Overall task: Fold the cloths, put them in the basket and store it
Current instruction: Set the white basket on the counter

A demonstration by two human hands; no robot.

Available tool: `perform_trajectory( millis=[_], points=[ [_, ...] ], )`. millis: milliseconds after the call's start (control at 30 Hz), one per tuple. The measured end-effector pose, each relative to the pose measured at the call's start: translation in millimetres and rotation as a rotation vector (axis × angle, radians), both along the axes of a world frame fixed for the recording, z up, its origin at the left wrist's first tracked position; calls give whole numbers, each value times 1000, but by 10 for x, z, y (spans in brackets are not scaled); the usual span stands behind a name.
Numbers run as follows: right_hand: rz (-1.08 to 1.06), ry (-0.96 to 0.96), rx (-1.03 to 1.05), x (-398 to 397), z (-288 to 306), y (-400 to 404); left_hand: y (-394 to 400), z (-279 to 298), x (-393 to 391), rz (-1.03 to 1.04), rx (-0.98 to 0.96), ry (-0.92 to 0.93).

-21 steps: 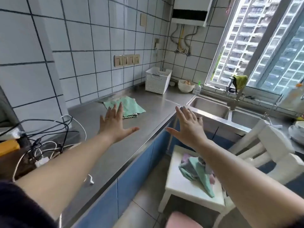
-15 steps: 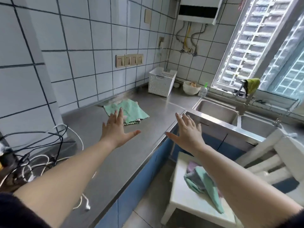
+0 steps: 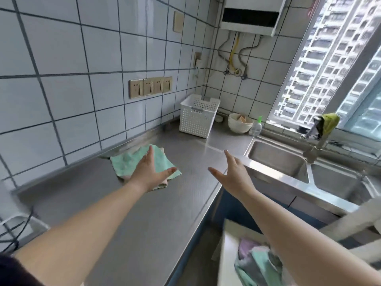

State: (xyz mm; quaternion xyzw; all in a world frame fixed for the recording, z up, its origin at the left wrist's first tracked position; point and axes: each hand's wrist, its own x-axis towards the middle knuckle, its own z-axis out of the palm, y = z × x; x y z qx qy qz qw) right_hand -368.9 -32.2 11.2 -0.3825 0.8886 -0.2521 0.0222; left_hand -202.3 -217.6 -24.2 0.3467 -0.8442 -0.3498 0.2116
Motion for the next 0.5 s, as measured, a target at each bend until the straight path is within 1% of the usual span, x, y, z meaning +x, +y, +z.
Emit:
perform_trajectory(
  millis=[100, 200, 333, 400, 500],
  points=[
    [-6, -97, -95, -487, -30, -297, -323, -51, -494, 1, 37, 52],
    [-25, -163, -138, -1070, -79, -647, -623, -64, -1013, 22, 103, 80],
    [-73, -288, -209, -1963, -124, -1224, -1095, -106, -1790, 24, 219, 69],
    [-84, -353, -266, -2457, -132, -1571, -1376, -152, -2237, 34, 282, 95],
    [-117, -412, -320, -3093, -126, -2077, -1787, -171, -2843, 70, 313, 97]
  ],
)
